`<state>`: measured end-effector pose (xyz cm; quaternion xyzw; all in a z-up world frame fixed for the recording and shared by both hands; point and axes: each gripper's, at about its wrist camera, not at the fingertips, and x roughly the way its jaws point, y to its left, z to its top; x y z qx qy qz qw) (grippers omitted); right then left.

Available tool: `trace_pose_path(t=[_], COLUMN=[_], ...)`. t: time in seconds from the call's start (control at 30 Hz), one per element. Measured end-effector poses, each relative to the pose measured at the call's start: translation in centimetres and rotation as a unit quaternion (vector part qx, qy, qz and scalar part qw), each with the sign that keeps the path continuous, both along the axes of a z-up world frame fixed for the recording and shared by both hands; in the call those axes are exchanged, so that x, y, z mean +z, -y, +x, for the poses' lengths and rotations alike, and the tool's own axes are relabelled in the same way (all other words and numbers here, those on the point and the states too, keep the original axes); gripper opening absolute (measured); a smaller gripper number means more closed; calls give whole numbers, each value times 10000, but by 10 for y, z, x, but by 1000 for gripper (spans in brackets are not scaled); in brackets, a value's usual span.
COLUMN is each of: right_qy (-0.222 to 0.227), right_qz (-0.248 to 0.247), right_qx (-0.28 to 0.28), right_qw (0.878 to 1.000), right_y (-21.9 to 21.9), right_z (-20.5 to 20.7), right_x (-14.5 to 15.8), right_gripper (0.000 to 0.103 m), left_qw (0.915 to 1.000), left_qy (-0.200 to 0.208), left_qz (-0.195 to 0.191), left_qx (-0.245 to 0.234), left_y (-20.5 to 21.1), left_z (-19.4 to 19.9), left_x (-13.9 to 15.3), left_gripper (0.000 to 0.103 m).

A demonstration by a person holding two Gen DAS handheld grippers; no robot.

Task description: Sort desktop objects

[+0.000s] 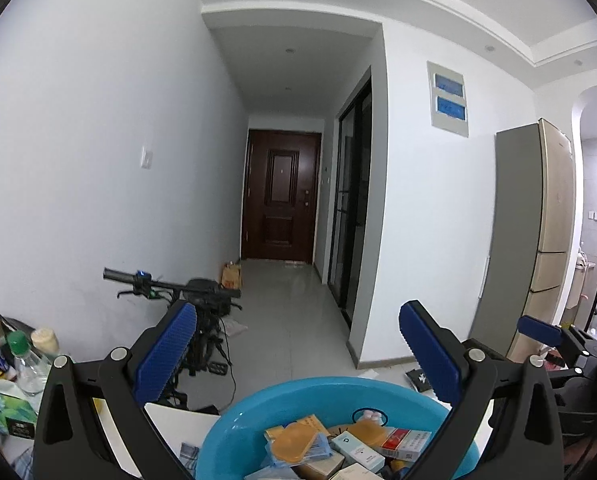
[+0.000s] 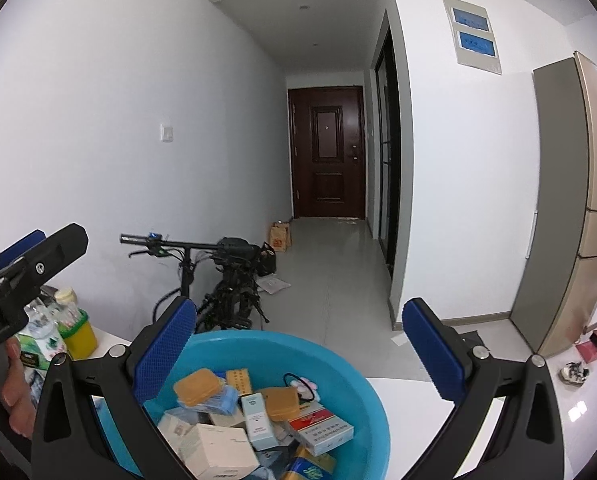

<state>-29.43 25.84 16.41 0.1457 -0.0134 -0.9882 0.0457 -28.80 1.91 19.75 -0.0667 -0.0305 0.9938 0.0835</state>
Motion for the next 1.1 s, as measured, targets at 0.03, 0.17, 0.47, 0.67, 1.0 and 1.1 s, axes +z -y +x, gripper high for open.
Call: trace_pose_path(t=[0.03,0.17,0.47,0.67,1.0,1.1], right_qy=[-8,-181,-328,-381,-164,-339], right_qz=[-64,-271,-74,78,-33,18], right_qx=[4,-177,-4,167,530,558], right_qw=[10000,9993,9994,9991,9985,9979], right_y=[-2,-13,-10,3,18,18], right_z=[4,35,110,152,214,237], right_x=[1,12,44,54,52,59], right_gripper=[103,103,103,103,103,103], left_qw=[10000,9994,9995,9995,9993,9997], left_qy=[-10,113,188,140,316,145], left_qz=[24,107,19,-218,-81,-98], left_qx=[-23,-318,-240,-182,-192,-186], left_y=[0,2,6,9,20,21], left_z=[4,23,91,156,230,251], left_x=[1,5,27,37,36,44], left_gripper=[103,103,103,103,103,103])
